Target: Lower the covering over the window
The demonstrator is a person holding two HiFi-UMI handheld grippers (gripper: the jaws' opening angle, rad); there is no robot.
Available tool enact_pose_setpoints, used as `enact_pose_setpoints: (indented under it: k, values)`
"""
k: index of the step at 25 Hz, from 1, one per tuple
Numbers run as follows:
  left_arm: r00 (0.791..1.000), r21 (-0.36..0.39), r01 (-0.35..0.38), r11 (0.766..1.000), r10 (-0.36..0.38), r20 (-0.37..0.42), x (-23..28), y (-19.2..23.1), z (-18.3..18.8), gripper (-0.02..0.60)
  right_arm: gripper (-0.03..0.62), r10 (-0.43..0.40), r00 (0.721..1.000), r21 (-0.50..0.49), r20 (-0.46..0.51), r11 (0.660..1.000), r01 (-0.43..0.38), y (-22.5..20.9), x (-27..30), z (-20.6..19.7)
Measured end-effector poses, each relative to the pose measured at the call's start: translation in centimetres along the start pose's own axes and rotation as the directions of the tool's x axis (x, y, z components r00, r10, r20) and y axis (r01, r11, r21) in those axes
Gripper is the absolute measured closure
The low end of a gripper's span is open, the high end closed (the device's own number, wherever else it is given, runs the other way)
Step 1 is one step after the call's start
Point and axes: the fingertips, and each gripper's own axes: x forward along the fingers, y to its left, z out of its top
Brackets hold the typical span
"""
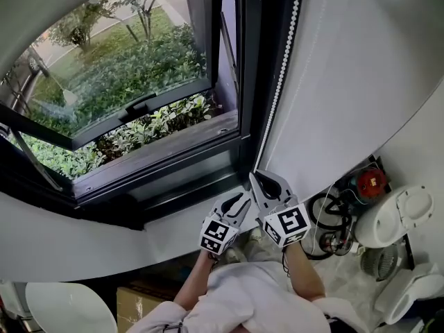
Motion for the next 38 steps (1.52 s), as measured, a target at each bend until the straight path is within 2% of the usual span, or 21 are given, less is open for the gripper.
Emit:
enact_pose_setpoints:
  k: [6, 10, 15, 19, 26, 32, 34, 36, 38]
  values:
    - [0.999, 0.020, -0.014, 1.000, 0.013, 0.052, -1.2, 0.5, 3.0, 0.480, 0.597, -0.001, 1.000, 0.033, -0.031, 0.999, 0.002, -0.2, -0.1, -2.3]
    - [0.992, 0.029, -0.016, 0.999, 0.012, 0.129, -2.3, 0.7, 6.3, 0.480, 0.597, -0.004, 1.000, 0.041, -0.017, 0.999, 0.005, -0.5, -0.1, -2.4]
    - [0.970, 0.052, -0.005, 0.999, -0.008, 0.245, -3.6, 0.8, 12.0, 0.480, 0.597, -0.007, 1.000, 0.049, -0.007, 0.999, 0.007, -0.8, -0.1, -2.6]
    - [0.950, 0.118, 0.018, 0.993, -0.053, 0.308, -4.0, 0.1, 16.2, 0.480, 0.597, -0.005, 1.000, 0.053, -0.004, 0.999, 0.005, -0.5, -0.2, -2.5]
    - [0.938, 0.186, 0.022, 0.982, -0.085, 0.337, -2.9, -1.1, 21.2, 0.482, 0.597, 0.002, 1.000, 0.058, -0.001, 0.998, -0.002, -0.1, -0.3, -2.5]
    - [0.931, 0.215, 0.015, 0.976, -0.092, 0.353, -1.8, -0.9, 23.5, 0.484, 0.596, 0.016, 1.000, 0.068, 0.004, 0.998, -0.016, 0.5, 0.0, -2.5]
    - [0.931, 0.204, 0.007, 0.979, -0.080, 0.356, -1.7, -0.9, 23.7, 0.548, 0.596, 0.017, 1.000, 0.068, 0.008, 0.997, -0.018, 0.6, 0.1, -2.4]
    - [0.928, 0.190, 0.000, 0.982, -0.071, 0.366, -1.8, -0.8, 23.6, 0.559, 0.597, 0.017, 1.000, 0.065, 0.005, 0.998, -0.017, 0.7, 0.2, -2.4]
    - [0.934, 0.185, 0.001, 0.983, -0.067, 0.350, -1.6, -0.7, 22.9, 0.561, 0.597, 0.020, 1.000, 0.059, -0.018, 0.998, -0.019, 0.6, 0.3, -2.8]
